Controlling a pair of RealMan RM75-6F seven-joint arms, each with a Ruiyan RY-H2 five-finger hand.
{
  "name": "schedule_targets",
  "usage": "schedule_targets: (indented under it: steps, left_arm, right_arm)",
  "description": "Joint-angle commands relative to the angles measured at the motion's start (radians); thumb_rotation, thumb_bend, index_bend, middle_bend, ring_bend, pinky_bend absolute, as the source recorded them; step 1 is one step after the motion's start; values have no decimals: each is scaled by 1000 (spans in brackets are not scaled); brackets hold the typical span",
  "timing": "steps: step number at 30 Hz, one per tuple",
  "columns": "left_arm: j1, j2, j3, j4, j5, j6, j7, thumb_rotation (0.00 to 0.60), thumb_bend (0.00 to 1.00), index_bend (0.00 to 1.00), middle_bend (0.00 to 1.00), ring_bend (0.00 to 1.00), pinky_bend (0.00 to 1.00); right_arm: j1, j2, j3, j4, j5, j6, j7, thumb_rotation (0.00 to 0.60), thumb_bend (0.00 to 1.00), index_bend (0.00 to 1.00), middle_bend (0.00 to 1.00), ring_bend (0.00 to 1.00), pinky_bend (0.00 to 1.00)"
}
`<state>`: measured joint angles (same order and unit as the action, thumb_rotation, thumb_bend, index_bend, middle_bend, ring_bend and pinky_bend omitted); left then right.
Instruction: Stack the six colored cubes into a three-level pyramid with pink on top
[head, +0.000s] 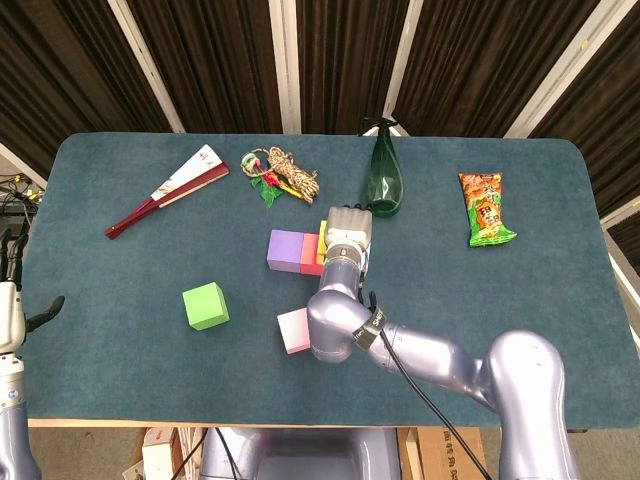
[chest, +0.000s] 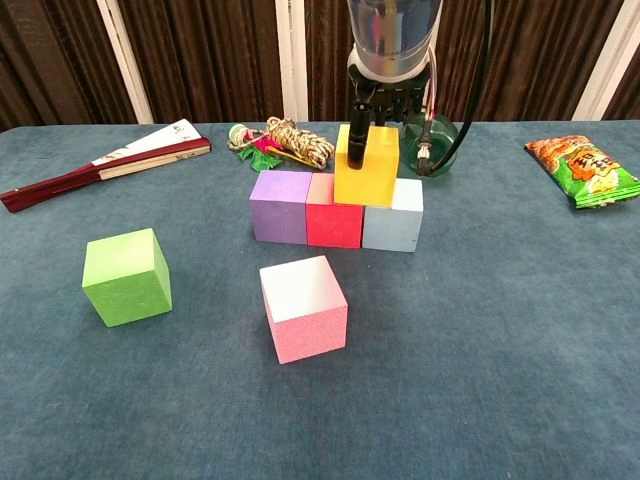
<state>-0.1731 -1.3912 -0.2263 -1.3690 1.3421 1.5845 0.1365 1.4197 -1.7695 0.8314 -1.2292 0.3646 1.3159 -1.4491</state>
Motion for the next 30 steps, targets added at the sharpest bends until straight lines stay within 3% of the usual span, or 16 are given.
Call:
schedule_targets:
  steps: [1,20,25,30]
  left_arm:
    - [0,0,0,0,0,0,-1,600,203,97,0,0,0]
    - [0,0,-1,3,-3,-4,-5,600,202,97,0,0,0]
    - [-1,1,-1,5,-5,-8,-8,600,202,97,0,0,0]
    - [-1,3,2,3,-1,-12,-16,600,203,93,0,0,0]
  right_arm:
    - [0,1,2,-2,5,-1,-2,600,268,216,156,83,12]
    - [-7,37,43,-69,42,3,2,600,268,137,100,46,11]
    - [-23,80,68,-143,53,26,13,600,267,137,96,42,11]
    - [-78,183,112,-340,101,75,9,600,268,137,96,40,11]
